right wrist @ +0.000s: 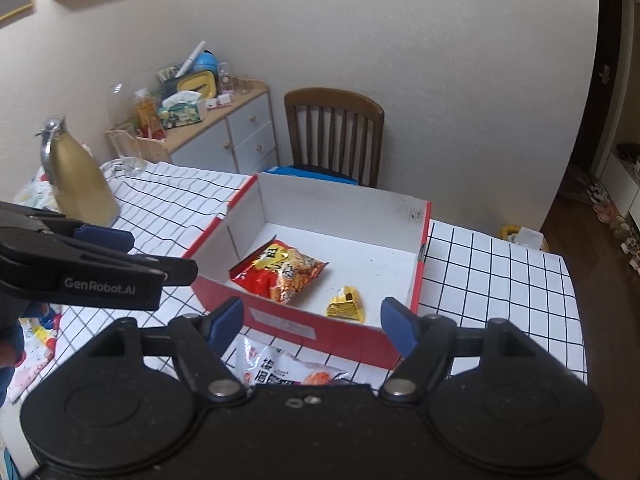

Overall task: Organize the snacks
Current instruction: 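Withdraw both tools from the box back toward the remaining snacks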

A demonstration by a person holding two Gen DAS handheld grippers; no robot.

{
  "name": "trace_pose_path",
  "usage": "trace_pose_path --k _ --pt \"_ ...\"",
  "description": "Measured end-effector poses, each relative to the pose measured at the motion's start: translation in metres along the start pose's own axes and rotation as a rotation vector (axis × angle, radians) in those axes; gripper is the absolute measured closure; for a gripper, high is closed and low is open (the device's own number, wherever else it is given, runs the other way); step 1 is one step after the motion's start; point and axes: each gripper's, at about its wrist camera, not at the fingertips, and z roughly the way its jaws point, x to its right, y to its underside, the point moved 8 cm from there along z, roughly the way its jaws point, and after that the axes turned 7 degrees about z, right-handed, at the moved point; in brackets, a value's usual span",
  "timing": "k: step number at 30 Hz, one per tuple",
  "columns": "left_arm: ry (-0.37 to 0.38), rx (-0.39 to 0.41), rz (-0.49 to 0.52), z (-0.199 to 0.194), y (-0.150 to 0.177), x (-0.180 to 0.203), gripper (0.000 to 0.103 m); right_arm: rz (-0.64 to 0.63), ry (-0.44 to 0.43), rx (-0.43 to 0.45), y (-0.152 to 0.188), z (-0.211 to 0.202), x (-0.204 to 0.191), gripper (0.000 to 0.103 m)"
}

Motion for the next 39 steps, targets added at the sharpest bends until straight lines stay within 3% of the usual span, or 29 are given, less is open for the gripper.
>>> trace_pose_path --k 7,9,17,25,39 --pt "0.014 0.029 -0.025 -0.027 0.023 0.002 0.028 0.003 -0.044 0.033 0.010 -0.022 -0.006 0.019" --pt "0.012 0.038 -0.027 -0.034 0.030 0.003 0.023 0.009 -0.058 0.045 0.013 -0.029 -0.007 0.016" --pt "0.008 0.058 -0.037 -0.052 0.058 0.001 0.020 0.038 -0.094 0.076 0.029 -0.047 -0.006 0.001" --pt "-0.024 0.070 -0.049 -0.052 0.096 0.006 0.018 0.051 -0.100 0.066 0.064 -0.049 -0.003 0.000" --pt "0.062 -0.081 0.008 -0.007 0.177 0.044 0.018 0.094 -0.060 -0.075 0.133 -0.017 0.018 0.000"
